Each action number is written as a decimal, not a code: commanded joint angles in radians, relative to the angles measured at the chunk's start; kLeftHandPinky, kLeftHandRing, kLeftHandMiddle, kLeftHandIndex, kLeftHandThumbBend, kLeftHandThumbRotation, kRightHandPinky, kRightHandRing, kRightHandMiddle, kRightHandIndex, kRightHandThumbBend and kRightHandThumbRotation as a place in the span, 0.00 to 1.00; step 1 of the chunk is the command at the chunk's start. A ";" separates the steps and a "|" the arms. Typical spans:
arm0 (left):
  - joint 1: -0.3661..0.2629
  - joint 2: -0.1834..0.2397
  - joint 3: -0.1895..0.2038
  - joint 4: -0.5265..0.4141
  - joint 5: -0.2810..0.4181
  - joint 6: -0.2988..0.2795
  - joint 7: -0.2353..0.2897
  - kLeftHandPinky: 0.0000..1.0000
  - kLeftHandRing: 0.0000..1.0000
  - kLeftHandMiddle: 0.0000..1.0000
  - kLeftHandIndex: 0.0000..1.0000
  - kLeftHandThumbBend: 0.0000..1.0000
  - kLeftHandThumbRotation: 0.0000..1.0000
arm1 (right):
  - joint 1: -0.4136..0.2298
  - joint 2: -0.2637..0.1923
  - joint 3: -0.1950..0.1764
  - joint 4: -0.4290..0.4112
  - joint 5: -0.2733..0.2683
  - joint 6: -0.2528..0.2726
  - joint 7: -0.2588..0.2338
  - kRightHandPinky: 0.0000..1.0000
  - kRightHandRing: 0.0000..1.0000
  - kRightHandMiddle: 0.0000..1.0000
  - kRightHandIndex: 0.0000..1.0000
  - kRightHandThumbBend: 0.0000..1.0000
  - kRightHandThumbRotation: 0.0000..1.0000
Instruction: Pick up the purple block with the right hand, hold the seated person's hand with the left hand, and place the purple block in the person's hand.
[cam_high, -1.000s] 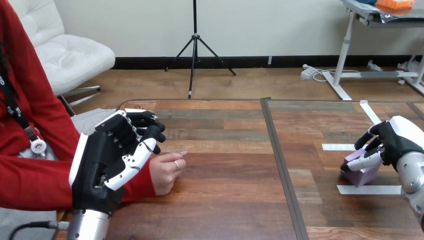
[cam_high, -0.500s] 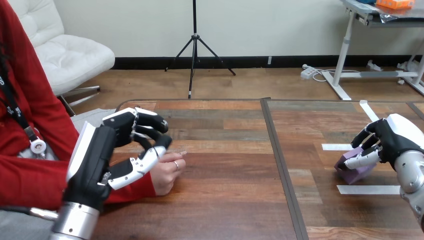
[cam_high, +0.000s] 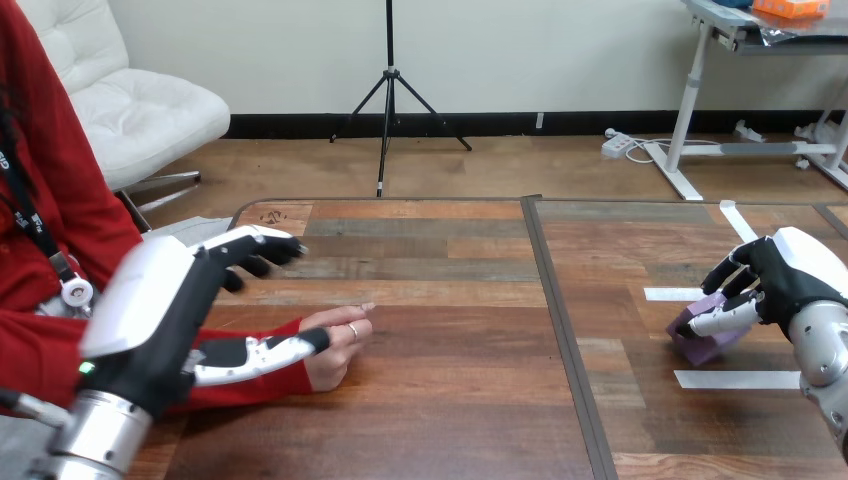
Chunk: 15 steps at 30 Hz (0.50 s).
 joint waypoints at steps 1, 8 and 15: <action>-0.029 0.057 0.008 -0.101 0.067 0.017 0.055 0.65 0.71 0.74 0.73 0.95 0.35 | -0.053 0.001 -0.011 -0.033 0.019 -0.028 -0.017 0.49 0.50 0.53 0.50 0.78 0.00; -0.020 0.082 -0.010 -0.112 0.090 0.051 0.069 0.66 0.73 0.76 0.74 0.96 0.34 | -0.056 0.001 -0.014 -0.034 0.020 -0.031 -0.016 0.49 0.50 0.54 0.50 0.77 0.00; -0.016 0.096 -0.024 -0.128 0.094 0.095 0.055 0.68 0.75 0.78 0.76 0.99 0.32 | -0.058 0.001 -0.011 -0.035 0.019 -0.035 -0.012 0.49 0.50 0.54 0.50 0.77 0.00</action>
